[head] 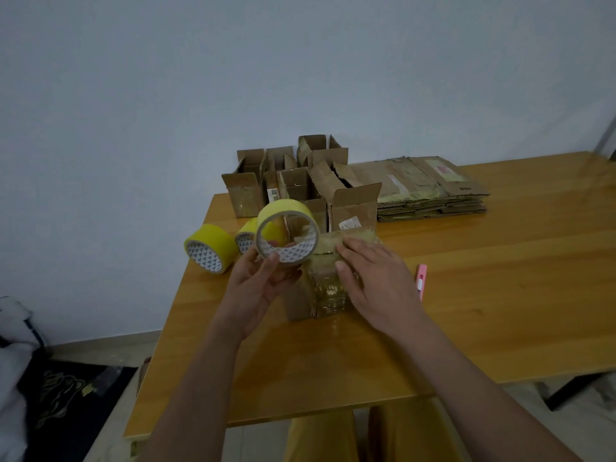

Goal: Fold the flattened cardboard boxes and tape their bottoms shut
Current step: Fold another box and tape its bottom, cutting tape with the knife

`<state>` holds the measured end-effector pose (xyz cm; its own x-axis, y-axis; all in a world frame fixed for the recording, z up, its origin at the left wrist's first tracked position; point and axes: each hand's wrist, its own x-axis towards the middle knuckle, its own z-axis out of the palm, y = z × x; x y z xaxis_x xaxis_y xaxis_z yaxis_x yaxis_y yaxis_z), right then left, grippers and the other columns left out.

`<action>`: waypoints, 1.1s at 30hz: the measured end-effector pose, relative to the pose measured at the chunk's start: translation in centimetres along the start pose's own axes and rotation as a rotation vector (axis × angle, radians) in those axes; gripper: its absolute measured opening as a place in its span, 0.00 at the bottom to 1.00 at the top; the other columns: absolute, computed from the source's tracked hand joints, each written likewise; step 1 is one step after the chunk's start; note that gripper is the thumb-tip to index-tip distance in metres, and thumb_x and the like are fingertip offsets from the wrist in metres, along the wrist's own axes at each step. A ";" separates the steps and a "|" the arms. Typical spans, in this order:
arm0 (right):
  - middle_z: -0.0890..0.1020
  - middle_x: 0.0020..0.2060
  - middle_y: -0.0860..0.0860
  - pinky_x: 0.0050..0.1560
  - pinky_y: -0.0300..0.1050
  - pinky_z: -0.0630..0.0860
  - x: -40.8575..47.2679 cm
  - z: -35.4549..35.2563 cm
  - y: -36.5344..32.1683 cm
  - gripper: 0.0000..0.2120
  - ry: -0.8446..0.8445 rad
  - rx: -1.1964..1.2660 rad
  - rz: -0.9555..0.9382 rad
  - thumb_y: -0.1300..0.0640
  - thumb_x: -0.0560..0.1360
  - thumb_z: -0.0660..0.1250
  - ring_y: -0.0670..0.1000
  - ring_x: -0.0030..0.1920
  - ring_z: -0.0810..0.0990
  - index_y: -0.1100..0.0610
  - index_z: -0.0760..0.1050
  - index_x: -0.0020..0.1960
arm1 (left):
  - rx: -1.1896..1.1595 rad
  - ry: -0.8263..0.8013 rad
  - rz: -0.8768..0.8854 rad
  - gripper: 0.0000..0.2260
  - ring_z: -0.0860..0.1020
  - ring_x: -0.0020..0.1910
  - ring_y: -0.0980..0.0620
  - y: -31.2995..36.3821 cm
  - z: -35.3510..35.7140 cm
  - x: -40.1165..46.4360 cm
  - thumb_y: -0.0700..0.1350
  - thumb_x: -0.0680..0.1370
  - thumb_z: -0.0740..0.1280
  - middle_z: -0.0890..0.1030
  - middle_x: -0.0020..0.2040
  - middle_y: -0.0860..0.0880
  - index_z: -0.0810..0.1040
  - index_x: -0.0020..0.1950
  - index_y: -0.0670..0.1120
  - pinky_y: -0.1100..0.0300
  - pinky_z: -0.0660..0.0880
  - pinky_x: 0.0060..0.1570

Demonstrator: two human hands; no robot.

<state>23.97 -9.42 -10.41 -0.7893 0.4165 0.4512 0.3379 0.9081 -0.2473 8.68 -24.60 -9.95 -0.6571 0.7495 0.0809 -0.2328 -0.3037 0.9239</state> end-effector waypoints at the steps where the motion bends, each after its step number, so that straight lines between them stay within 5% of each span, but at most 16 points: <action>1: 0.74 0.69 0.50 0.71 0.43 0.54 0.1 -0.2 0.1 0.27 -0.002 0.004 -0.010 0.42 0.82 0.45 0.48 0.70 0.71 0.53 0.72 0.71 | -0.055 0.006 -0.005 0.27 0.79 0.61 0.39 0.2 -0.4 0.0 0.45 0.74 0.67 0.79 0.62 0.37 0.66 0.70 0.35 0.46 0.78 0.56; 9: 0.76 0.68 0.48 0.69 0.51 0.66 0.6 -0.3 1.5 0.21 0.011 0.097 -0.049 0.46 0.83 0.50 0.47 0.69 0.72 0.51 0.73 0.69 | -0.005 0.010 -0.005 0.41 0.76 0.64 0.38 0.8 -1.9 -0.7 0.53 0.65 0.80 0.76 0.65 0.35 0.67 0.70 0.36 0.48 0.76 0.61; 15: 0.77 0.66 0.48 0.69 0.53 0.67 0.8 -0.4 1.8 0.22 0.033 0.144 -0.034 0.46 0.83 0.50 0.47 0.67 0.73 0.52 0.76 0.66 | 0.106 0.068 -0.066 0.22 0.79 0.61 0.43 0.6 -4.3 -2.6 0.45 0.71 0.75 0.77 0.64 0.39 0.73 0.62 0.42 0.50 0.78 0.59; 21: 0.77 0.66 0.49 0.72 0.53 0.65 1.2 -0.5 1.3 0.22 0.020 0.251 0.009 0.48 0.79 0.52 0.47 0.67 0.73 0.53 0.78 0.64 | 0.644 -0.041 -0.145 0.24 0.79 0.57 0.54 1.9 -4.1 -3.0 0.40 0.70 0.75 0.80 0.59 0.51 0.73 0.64 0.48 0.63 0.78 0.49; 26: 0.77 0.65 0.47 0.71 0.52 0.65 1.4 -0.3 2.1 0.22 0.026 0.299 -0.012 0.46 0.79 0.52 0.45 0.67 0.73 0.52 0.78 0.64 | 0.715 -0.068 -0.127 0.24 0.80 0.54 0.52 3.0 -1.8 -2.0 0.58 0.69 0.69 0.82 0.54 0.48 0.76 0.59 0.45 0.57 0.79 0.53; 29: 0.77 0.66 0.47 0.72 0.52 0.62 1.4 -0.5 1.7 0.21 0.028 0.268 0.006 0.47 0.79 0.53 0.45 0.67 0.73 0.52 0.78 0.64 | 0.785 0.032 -0.055 0.38 0.79 0.46 0.46 3.3 -1.0 -1.2 0.73 0.70 0.62 0.80 0.47 0.43 0.76 0.53 0.36 0.48 0.75 0.52; 31: 0.76 0.67 0.47 0.73 0.52 0.57 1.6 -0.7 0.8 0.25 -0.003 0.160 0.020 0.41 0.79 0.50 0.45 0.67 0.72 0.48 0.75 0.67 | 0.880 0.068 -0.015 0.29 0.79 0.44 0.45 3.3 -0.3 -0.5 0.67 0.75 0.63 0.80 0.45 0.42 0.77 0.52 0.39 0.47 0.76 0.46; 33: 0.73 0.69 0.47 0.75 0.56 0.52 1.3 -0.6 -0.1 0.31 -0.048 0.034 0.018 0.30 0.76 0.45 0.47 0.69 0.69 0.43 0.70 0.70 | 0.966 0.098 0.014 0.11 0.81 0.42 0.50 3.4 0.6 0.4 0.50 0.80 0.64 0.81 0.46 0.46 0.78 0.55 0.45 0.58 0.78 0.40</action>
<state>23.18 -8.91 -9.30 -0.8075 0.4291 0.4047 0.3350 0.8984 -0.2841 8.10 -25.02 -6.52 -0.7227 0.6835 0.1031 0.4355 0.3344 0.8358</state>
